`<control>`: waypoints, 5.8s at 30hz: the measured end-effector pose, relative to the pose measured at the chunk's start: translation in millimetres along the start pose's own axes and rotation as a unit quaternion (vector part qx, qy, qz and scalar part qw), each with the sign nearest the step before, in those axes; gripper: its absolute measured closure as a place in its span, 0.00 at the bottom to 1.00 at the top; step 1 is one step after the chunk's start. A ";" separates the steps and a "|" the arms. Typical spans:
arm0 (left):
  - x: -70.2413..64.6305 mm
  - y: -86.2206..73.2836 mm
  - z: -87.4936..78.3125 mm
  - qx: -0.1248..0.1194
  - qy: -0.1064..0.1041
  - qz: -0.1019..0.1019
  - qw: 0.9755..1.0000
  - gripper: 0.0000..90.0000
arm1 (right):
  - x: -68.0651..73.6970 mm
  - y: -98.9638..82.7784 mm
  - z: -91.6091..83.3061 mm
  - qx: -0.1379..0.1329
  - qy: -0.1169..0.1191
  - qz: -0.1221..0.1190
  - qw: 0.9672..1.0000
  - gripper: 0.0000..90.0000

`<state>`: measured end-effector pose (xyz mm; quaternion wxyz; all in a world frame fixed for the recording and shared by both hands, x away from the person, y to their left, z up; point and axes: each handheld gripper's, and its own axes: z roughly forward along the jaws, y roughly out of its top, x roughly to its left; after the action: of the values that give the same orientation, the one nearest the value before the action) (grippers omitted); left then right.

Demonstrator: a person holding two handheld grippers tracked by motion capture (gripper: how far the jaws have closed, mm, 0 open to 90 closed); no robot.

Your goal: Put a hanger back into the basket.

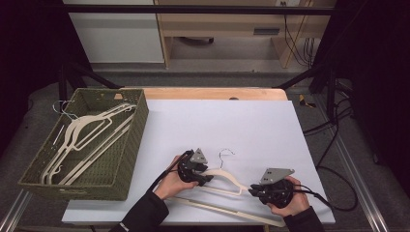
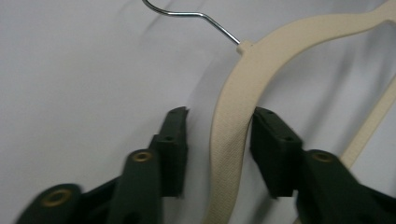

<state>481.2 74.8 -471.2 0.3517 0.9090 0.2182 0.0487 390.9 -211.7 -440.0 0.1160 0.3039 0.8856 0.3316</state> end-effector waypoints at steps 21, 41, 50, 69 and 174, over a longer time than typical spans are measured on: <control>-28.0 0.6 -31.3 -0.023 0.044 0.073 0.996 0.83 | -8.6 -3.8 3.9 -0.018 0.004 0.017 1.000 0.77; -38.6 -8.5 -42.7 -0.034 0.043 0.069 0.996 0.83 | -4.9 53.6 41.5 -0.062 0.064 0.012 0.996 0.65; -43.9 -8.1 -43.7 -0.033 0.031 0.073 0.996 0.83 | -0.8 56.4 54.6 -0.023 0.111 0.020 0.993 0.81; -34.0 -6.5 -70.6 -0.098 0.028 0.015 0.995 0.45 | -1.8 61.4 25.4 -0.068 0.149 0.013 0.986 0.92; 35.5 -4.6 -287.8 -0.218 0.143 -0.041 0.965 0.96 | -45.9 11.0 -46.8 -0.241 -0.079 0.120 0.960 0.19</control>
<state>441.9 271.0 -261.2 0.5085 0.7841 0.2875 0.2099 413.2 -257.6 -397.4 0.2149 0.3961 0.7247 0.5212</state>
